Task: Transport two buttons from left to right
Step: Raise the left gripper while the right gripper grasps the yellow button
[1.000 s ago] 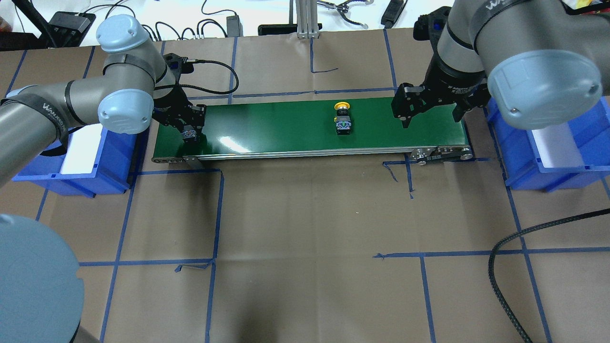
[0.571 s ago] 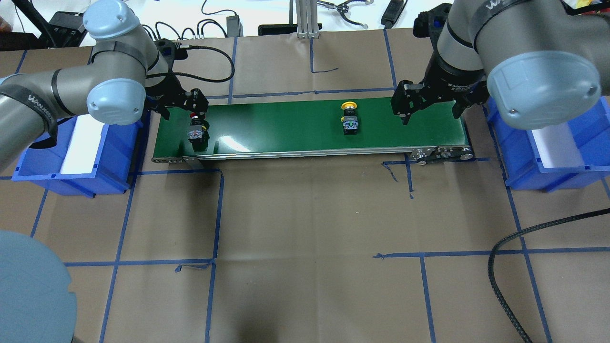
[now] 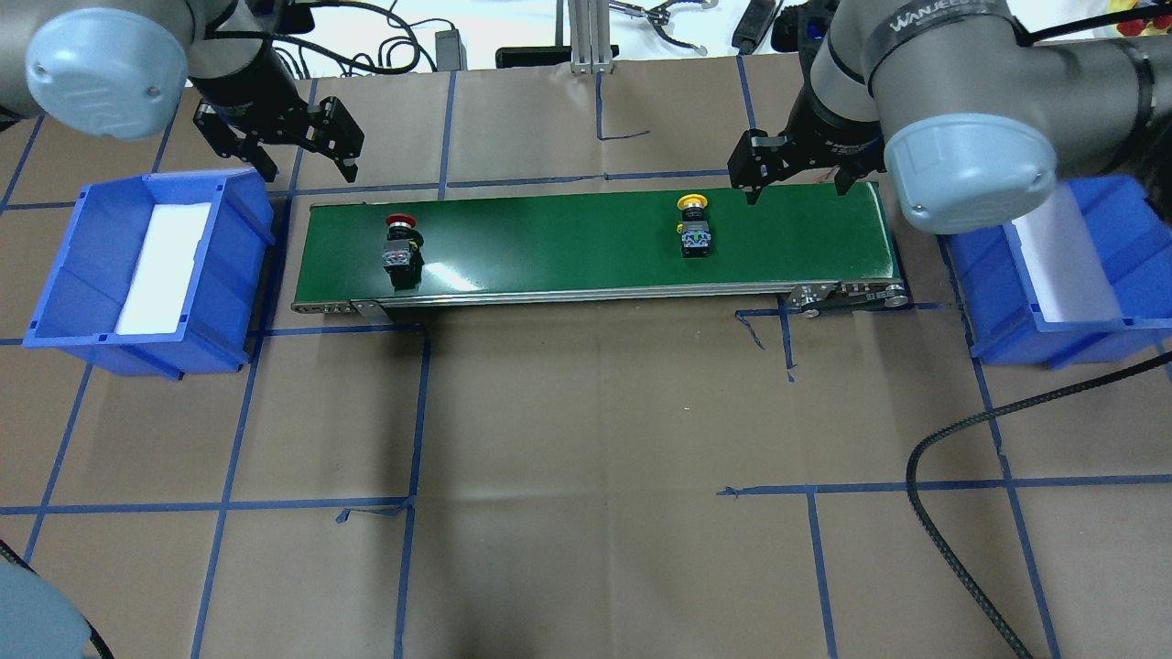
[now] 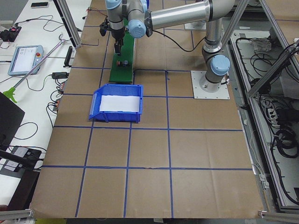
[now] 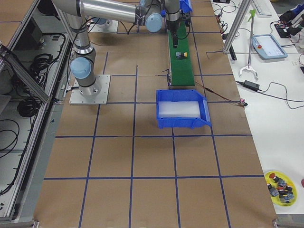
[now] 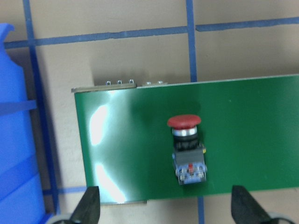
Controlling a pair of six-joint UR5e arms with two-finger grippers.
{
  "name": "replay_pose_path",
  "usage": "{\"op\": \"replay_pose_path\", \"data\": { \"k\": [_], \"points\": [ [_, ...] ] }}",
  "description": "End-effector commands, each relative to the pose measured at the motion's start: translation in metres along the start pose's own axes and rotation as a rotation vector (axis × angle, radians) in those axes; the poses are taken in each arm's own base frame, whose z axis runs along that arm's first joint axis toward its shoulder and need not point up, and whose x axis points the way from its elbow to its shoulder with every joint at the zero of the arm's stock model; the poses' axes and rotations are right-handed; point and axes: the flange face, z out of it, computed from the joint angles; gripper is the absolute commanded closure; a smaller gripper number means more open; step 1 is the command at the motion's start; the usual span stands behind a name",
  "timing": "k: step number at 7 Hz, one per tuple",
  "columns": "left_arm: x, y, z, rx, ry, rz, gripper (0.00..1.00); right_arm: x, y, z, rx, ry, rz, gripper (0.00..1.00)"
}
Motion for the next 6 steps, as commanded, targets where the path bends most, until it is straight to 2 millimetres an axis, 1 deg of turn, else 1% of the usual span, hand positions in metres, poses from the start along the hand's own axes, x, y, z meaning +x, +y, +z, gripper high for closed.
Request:
{"op": "replay_pose_path", "data": {
  "k": [1, 2, 3, 4, 5, 6],
  "points": [
    [0.013, 0.058, -0.046, 0.002, -0.001, 0.0, 0.0, 0.002, -0.032, 0.057, 0.069, 0.0, 0.001, 0.0],
    [0.019, 0.087, -0.053, 0.01, -0.002, 0.0, 0.0, 0.003, -0.046, 0.085, 0.102, 0.002, 0.002, 0.0],
    [0.023, 0.112, -0.056, 0.011, -0.004, -0.002, 0.0, 0.002, -0.052, 0.095, 0.096, -0.002, -0.001, 0.0],
    [0.024, 0.117, -0.054, 0.008, -0.003, -0.003, 0.0, 0.001, -0.052, 0.107, 0.085, -0.004, -0.002, 0.0],
    [0.024, 0.116, -0.053, 0.007, -0.002, -0.005, 0.0, 0.002, -0.051, 0.12, 0.103, 0.0, -0.004, 0.0],
    [0.026, 0.115, -0.053, 0.005, -0.003, -0.008, 0.0, 0.001, -0.05, 0.134, 0.082, -0.002, -0.004, 0.0]
  ]
}}
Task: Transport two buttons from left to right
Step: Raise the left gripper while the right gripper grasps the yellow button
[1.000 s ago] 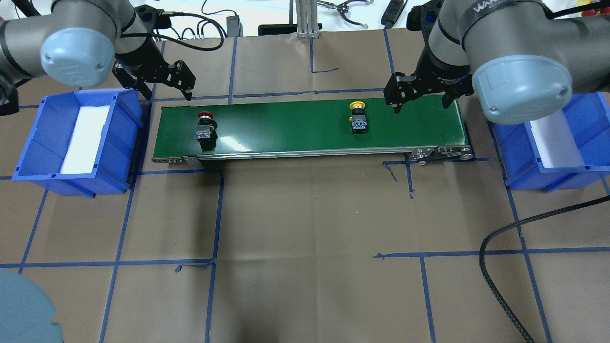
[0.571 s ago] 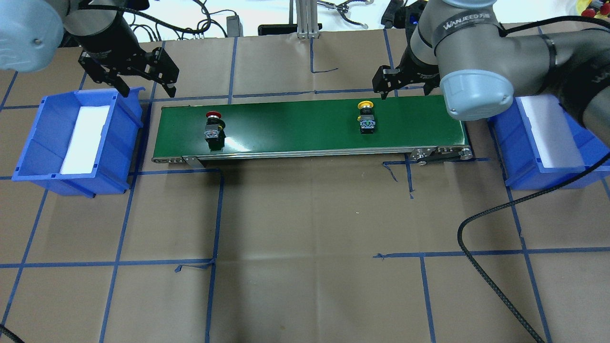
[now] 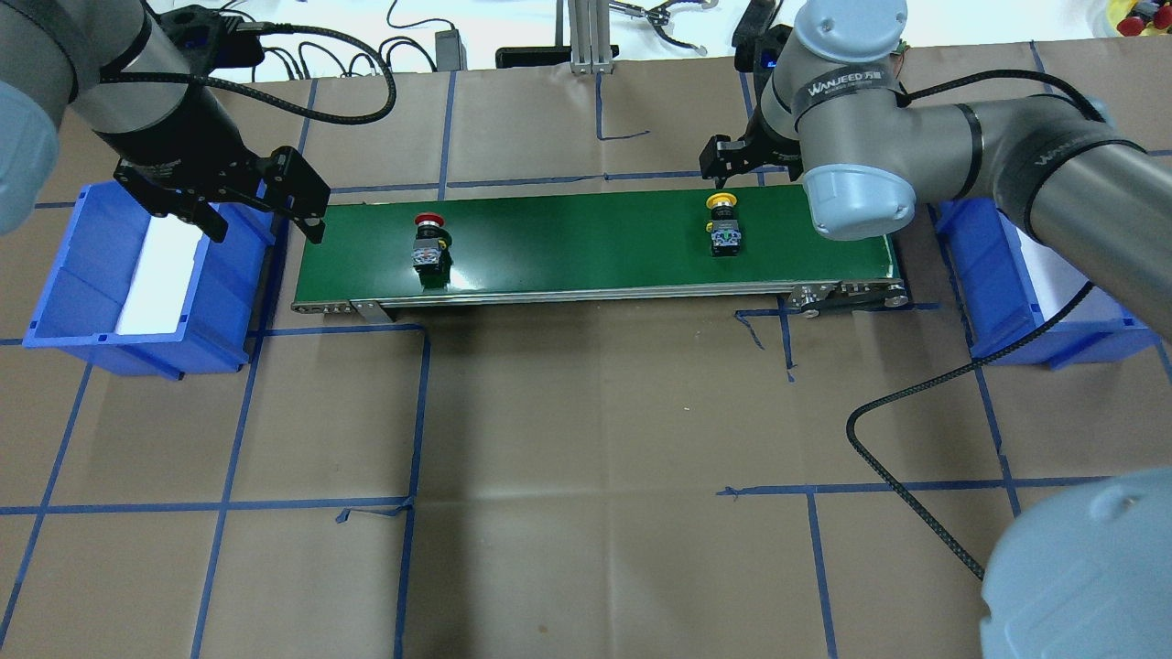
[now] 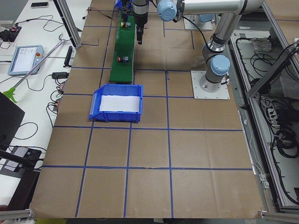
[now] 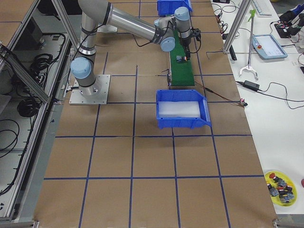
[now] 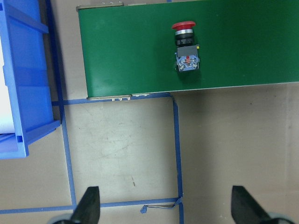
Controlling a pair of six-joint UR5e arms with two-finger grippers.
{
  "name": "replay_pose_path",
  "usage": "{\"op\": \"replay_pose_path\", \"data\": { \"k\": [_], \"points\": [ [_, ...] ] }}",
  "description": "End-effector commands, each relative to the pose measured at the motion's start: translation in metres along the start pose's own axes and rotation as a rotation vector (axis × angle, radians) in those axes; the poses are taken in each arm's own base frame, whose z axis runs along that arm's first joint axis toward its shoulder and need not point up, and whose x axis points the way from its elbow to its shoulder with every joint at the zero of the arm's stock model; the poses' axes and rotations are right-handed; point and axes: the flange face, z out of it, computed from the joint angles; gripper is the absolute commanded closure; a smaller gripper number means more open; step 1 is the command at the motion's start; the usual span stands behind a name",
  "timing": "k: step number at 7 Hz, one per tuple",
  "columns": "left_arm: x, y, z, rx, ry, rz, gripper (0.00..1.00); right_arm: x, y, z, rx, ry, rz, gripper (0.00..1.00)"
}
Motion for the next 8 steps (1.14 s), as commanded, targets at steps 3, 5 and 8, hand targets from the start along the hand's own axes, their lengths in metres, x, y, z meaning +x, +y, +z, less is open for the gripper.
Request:
{"op": "replay_pose_path", "data": {
  "k": [3, 5, 8],
  "points": [
    [0.007, 0.002, 0.005, -0.011, 0.006, -0.034, 0.0, 0.001, 0.01, 0.052, -0.076, 0.0, 0.002, 0.05],
    [0.016, 0.002, 0.007, -0.015, 0.002, -0.001, 0.0, 0.005, 0.008, 0.046, -0.097, 0.003, -0.004, 0.91],
    [0.018, -0.001, 0.008, -0.013, -0.022, 0.036, 0.0, 0.019, -0.001, 0.018, -0.09, -0.011, 0.021, 0.97]
  ]
}}
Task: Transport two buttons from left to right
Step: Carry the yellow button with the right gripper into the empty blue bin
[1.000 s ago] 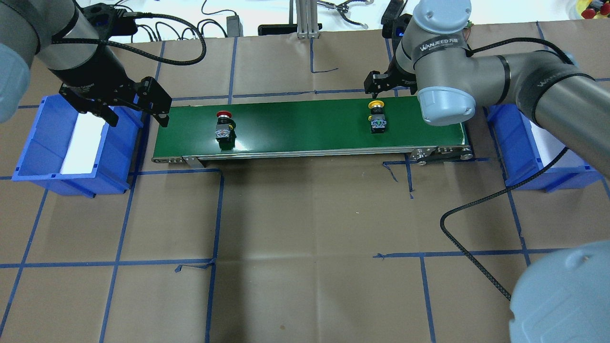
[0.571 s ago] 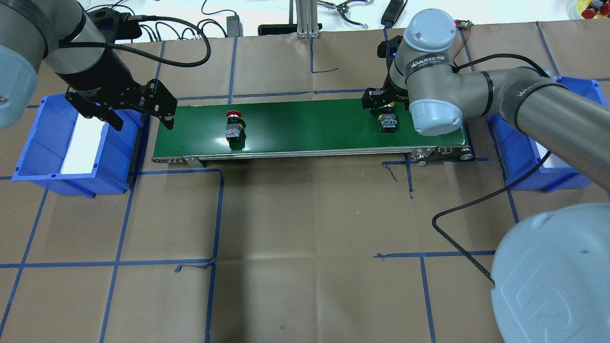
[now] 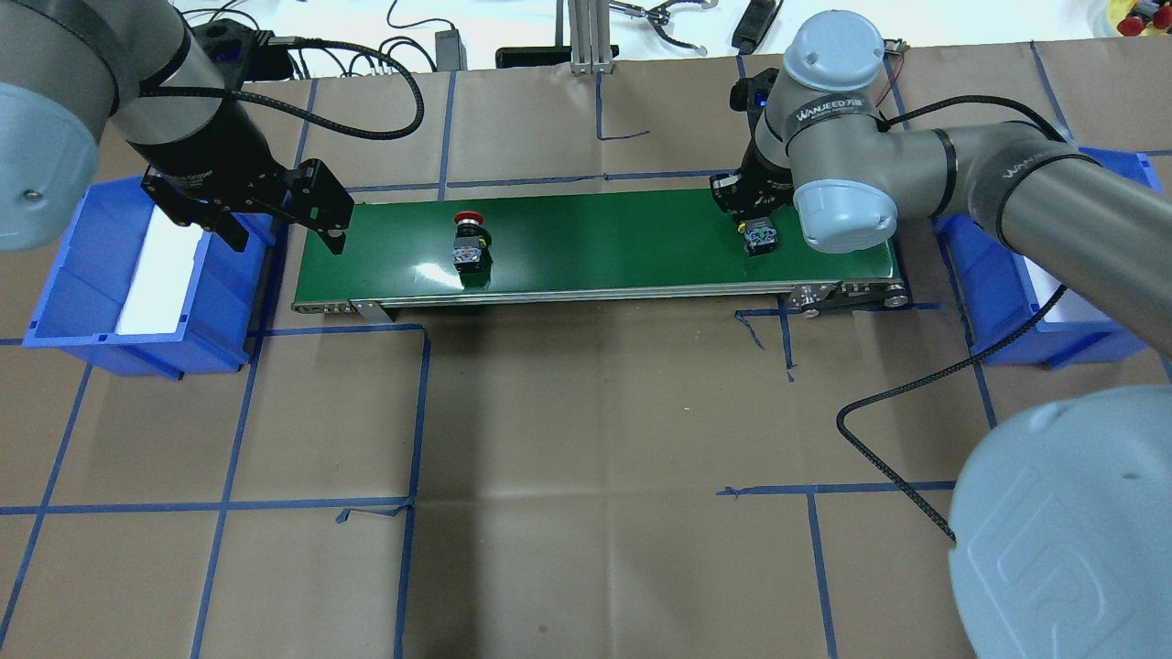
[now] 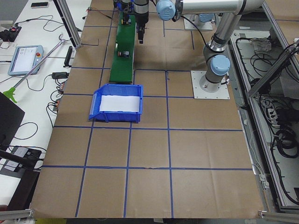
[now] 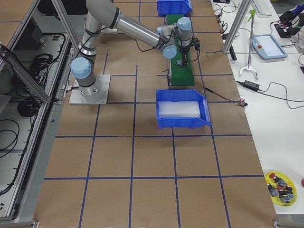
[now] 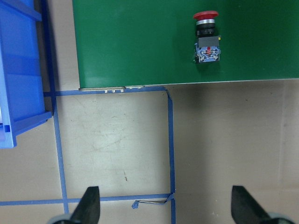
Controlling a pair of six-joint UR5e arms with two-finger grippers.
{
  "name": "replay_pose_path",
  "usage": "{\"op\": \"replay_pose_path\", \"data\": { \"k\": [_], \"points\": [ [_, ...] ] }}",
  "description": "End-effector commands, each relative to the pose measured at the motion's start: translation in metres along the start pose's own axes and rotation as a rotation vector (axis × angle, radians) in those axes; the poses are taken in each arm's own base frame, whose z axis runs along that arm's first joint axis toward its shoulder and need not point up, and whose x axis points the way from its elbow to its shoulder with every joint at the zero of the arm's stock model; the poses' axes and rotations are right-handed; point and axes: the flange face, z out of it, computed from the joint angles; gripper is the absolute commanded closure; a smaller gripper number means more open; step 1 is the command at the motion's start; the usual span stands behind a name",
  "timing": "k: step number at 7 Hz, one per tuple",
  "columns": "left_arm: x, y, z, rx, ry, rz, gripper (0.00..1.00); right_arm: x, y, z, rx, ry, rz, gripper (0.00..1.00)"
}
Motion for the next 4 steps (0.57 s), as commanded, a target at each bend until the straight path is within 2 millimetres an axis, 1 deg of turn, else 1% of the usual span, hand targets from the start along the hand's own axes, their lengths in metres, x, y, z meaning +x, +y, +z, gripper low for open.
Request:
{"op": "replay_pose_path", "data": {
  "k": [1, 2, 3, 4],
  "points": [
    [0.0, 0.0, -0.004, 0.012, -0.004, 0.022, 0.0, 0.034, -0.014, -0.062, -0.032, 0.001, 0.055, 0.97],
    [0.0, 0.0, -0.006, 0.018, -0.004, 0.02, 0.0, 0.058, -0.026, -0.102, -0.062, 0.0, 0.081, 0.97],
    [0.0, 0.001, -0.009, 0.026, -0.006, 0.02, 0.0, 0.077, -0.04, -0.128, -0.05, 0.005, 0.047, 0.96],
    [0.0, 0.002, -0.009, 0.027, 0.0, 0.019, 0.0, 0.131, -0.045, -0.141, -0.058, 0.012, 0.018, 0.97]
  ]
}}
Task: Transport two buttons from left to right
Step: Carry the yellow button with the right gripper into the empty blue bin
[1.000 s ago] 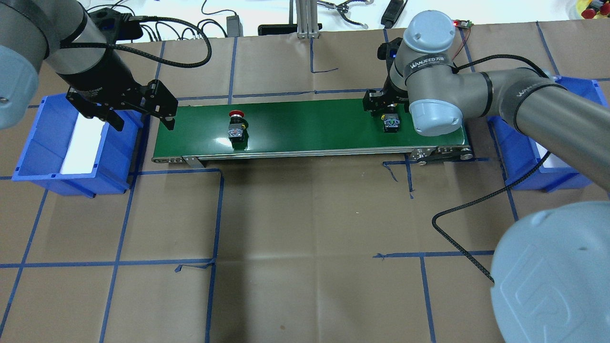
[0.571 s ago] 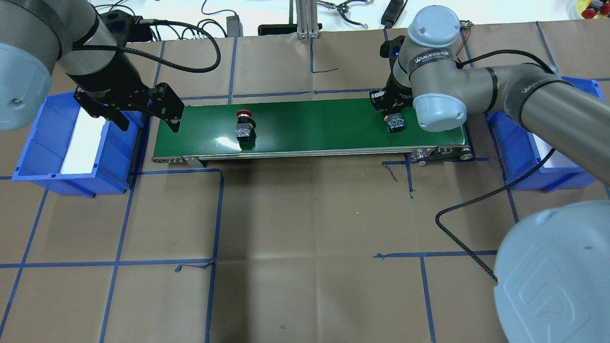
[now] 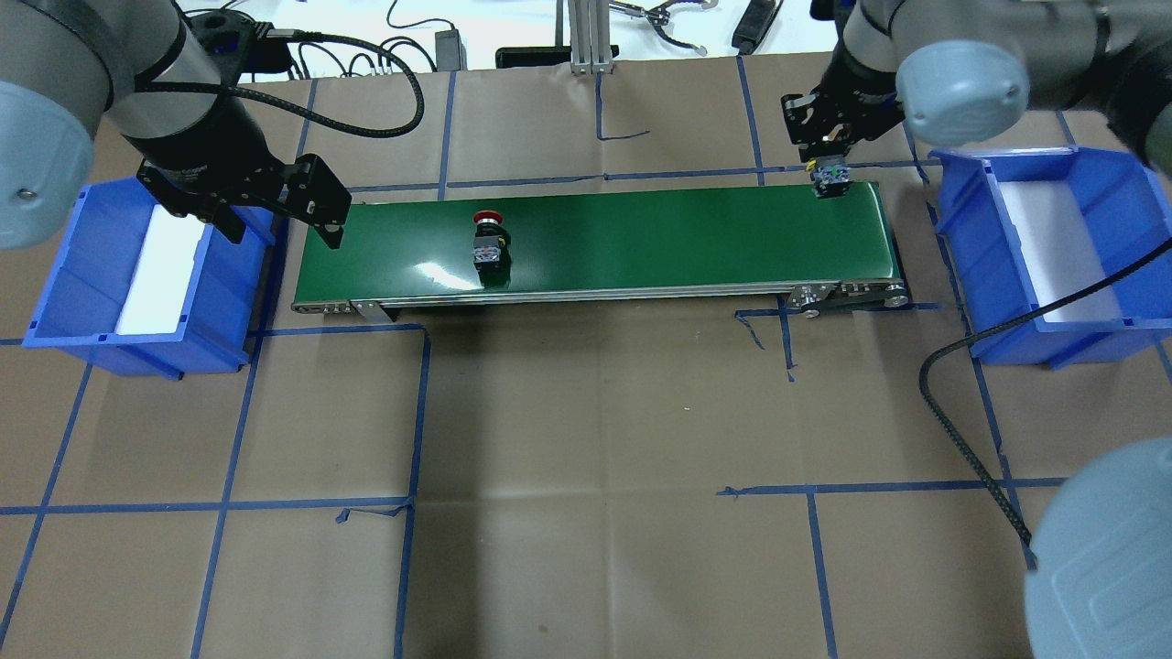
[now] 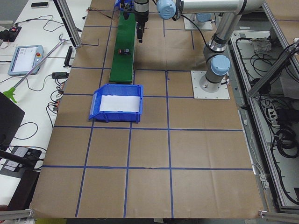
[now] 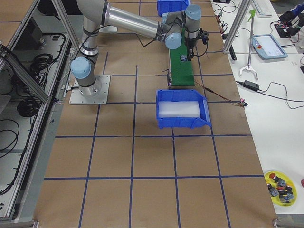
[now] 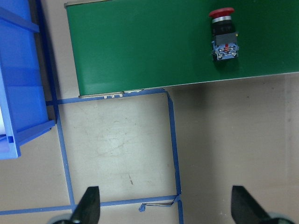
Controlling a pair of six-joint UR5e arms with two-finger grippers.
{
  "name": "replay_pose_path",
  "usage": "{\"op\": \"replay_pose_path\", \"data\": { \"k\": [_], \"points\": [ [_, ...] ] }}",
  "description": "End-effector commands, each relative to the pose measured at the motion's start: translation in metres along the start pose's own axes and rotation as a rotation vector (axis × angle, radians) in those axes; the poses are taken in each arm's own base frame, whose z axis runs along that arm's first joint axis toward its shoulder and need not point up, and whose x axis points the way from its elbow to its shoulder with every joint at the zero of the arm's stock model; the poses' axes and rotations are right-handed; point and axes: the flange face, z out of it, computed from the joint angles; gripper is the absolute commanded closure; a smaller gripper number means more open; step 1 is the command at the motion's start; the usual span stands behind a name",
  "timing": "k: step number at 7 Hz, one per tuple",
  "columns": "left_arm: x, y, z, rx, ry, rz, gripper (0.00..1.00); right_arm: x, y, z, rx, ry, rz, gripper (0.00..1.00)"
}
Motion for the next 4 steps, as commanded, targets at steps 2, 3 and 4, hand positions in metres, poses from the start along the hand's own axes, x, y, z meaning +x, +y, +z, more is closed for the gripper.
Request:
{"op": "replay_pose_path", "data": {
  "k": [2, 3, 4],
  "points": [
    [0.001, 0.004, -0.001, 0.006, 0.007, -0.003, 0.0, 0.174, -0.003, -0.04, 0.011, 0.036, -0.118, 0.97],
    [0.001, 0.004, -0.002, 0.006, 0.007, -0.004, 0.0, 0.217, 0.005, -0.042, 0.011, 0.046, -0.181, 0.97],
    [0.001, 0.004, -0.001, 0.006, 0.007, -0.006, 0.0, 0.233, 0.014, -0.036, 0.014, 0.025, -0.219, 0.97]
  ]
}}
